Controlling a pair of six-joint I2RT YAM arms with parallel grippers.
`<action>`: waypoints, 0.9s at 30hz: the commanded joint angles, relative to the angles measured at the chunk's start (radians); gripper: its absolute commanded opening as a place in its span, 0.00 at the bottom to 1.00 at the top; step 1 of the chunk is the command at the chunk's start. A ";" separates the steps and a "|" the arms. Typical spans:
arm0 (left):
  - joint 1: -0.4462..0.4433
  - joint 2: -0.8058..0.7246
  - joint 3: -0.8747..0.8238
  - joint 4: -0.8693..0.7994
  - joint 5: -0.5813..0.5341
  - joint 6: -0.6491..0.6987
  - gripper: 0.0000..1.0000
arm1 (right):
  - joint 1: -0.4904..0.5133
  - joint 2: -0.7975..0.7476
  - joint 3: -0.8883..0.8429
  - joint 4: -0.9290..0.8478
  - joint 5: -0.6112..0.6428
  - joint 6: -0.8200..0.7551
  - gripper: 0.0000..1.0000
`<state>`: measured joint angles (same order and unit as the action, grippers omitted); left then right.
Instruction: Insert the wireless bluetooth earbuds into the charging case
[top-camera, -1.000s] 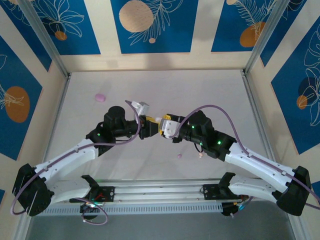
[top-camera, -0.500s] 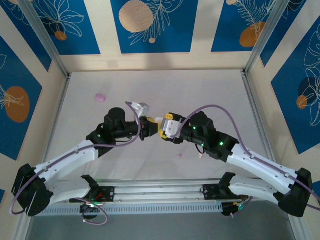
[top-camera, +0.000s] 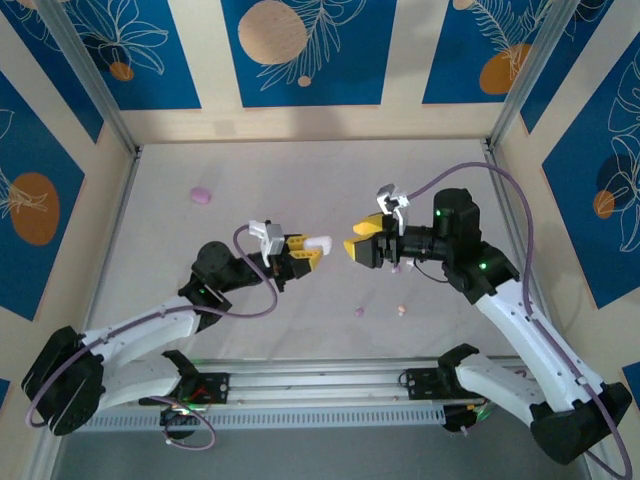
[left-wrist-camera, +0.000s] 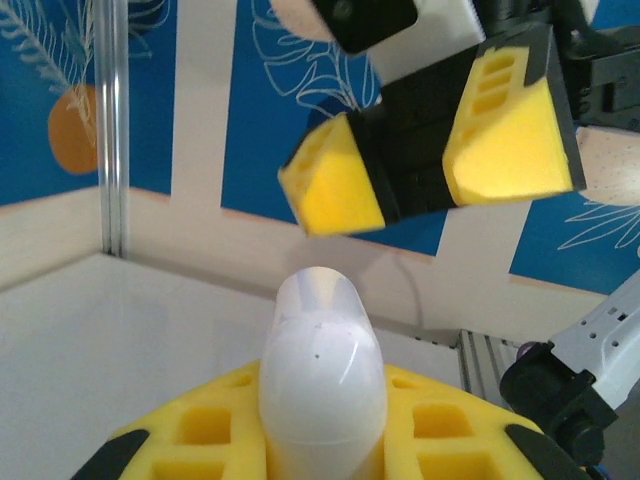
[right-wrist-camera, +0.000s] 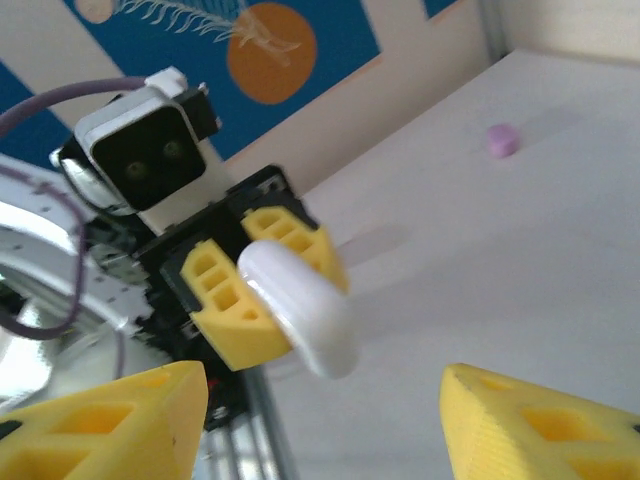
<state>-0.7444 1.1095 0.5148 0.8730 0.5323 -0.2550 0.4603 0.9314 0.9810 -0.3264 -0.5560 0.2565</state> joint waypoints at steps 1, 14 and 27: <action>-0.004 0.027 -0.008 0.203 0.051 0.023 0.10 | 0.010 0.025 0.040 -0.047 -0.108 0.087 0.63; -0.005 0.049 0.022 0.187 0.107 -0.012 0.10 | 0.096 0.090 0.113 -0.144 0.067 -0.019 0.64; -0.007 0.046 0.030 0.193 0.126 -0.038 0.10 | 0.117 0.141 0.140 -0.130 0.144 -0.026 0.60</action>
<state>-0.7444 1.1610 0.5152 1.0100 0.6094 -0.2821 0.5724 1.0660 1.0866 -0.4465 -0.4690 0.2359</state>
